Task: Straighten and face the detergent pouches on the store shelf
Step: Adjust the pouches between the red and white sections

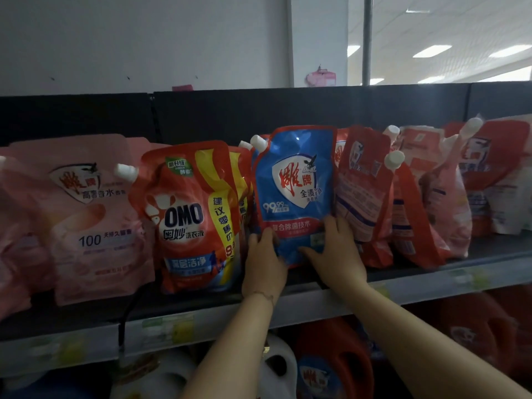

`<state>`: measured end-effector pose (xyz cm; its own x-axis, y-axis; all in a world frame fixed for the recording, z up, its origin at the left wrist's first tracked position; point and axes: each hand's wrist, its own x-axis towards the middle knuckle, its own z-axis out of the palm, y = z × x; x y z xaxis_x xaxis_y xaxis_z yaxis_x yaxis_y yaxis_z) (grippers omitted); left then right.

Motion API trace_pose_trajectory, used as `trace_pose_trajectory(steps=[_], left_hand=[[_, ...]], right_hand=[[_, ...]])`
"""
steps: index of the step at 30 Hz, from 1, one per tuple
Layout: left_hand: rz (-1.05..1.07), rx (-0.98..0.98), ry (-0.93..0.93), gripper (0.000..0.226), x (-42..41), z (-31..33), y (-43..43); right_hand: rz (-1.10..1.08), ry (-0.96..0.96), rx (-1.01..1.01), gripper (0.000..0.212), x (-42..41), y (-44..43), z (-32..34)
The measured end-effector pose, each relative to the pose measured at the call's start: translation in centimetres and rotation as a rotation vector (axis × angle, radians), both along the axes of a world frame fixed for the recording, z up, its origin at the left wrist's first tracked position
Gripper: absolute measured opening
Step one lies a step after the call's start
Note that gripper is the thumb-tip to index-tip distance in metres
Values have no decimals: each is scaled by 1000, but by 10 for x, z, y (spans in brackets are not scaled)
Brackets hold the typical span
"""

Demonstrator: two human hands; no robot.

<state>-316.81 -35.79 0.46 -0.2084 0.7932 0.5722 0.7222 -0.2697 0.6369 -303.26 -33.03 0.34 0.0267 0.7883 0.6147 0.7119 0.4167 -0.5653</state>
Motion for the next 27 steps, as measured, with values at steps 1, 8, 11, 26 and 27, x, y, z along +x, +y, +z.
trace_pose_trajectory(steps=[1,8,11,26,27], left_hand=[[21,3,-29,30,0,0,0],[157,-41,-64,23,-1,0,4],[157,-51,-58,20,2,-1,3],[169,14,84,17,2,3,2],[170,11,86,16,3,3,1]], right_hand=[[-10,-33,5,69,0,-1,0],[1,-157,-31,64,2,-6,4],[-15,-410,-34,84,-2,-7,9],[-14,-842,15,106,-17,23,28],[-21,-841,20,107,-19,24,28]])
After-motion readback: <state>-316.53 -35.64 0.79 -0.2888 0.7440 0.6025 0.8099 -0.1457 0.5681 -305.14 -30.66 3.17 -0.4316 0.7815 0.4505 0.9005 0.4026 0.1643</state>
